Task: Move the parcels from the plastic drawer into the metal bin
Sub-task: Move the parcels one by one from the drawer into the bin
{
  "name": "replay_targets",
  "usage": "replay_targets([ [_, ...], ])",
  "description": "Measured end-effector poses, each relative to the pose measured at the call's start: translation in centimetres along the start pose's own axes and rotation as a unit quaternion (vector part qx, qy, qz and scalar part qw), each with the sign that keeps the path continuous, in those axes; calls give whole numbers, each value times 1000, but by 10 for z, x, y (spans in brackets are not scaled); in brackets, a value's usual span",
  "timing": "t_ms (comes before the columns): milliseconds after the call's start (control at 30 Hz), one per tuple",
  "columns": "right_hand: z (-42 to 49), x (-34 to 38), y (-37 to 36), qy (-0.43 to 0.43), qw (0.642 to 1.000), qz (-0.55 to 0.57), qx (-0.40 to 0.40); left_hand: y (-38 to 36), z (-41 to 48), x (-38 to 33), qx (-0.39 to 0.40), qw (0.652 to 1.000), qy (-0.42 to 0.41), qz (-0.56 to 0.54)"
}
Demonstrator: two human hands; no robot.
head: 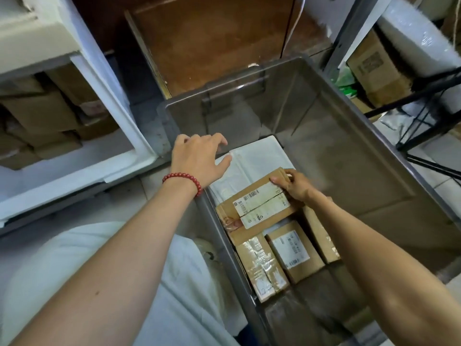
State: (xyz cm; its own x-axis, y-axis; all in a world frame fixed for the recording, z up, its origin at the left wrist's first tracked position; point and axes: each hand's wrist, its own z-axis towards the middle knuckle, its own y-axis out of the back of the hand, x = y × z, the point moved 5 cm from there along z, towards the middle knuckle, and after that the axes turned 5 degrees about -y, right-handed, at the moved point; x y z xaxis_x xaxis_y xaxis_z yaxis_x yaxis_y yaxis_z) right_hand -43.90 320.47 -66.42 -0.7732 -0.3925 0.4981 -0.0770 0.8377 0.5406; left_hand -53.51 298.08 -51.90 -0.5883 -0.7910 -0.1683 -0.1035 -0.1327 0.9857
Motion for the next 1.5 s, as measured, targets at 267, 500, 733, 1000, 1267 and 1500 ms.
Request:
replay_targets([
  [267,1,-8,-25,1,994,-15,-112,1,4,-1,-30,999,20,-29],
  [500,-13,-7,-18,-7,994,-77,-83,10,-5,3,-63,998,20,-11],
  [733,-44,47,-1,96,973,-156,-141,46,-28,30,-104,993,46,-33],
  [1000,-114,175,-15,301,909,-211,-198,83,-83,104,-70,982,173,3],
  [1267,-175,251,-89,422,863,-217,-174,113,-171,191,-53,962,266,15],
  [1500,-193,296,-174,459,850,-237,-105,109,-221,257,-11,946,323,31],
])
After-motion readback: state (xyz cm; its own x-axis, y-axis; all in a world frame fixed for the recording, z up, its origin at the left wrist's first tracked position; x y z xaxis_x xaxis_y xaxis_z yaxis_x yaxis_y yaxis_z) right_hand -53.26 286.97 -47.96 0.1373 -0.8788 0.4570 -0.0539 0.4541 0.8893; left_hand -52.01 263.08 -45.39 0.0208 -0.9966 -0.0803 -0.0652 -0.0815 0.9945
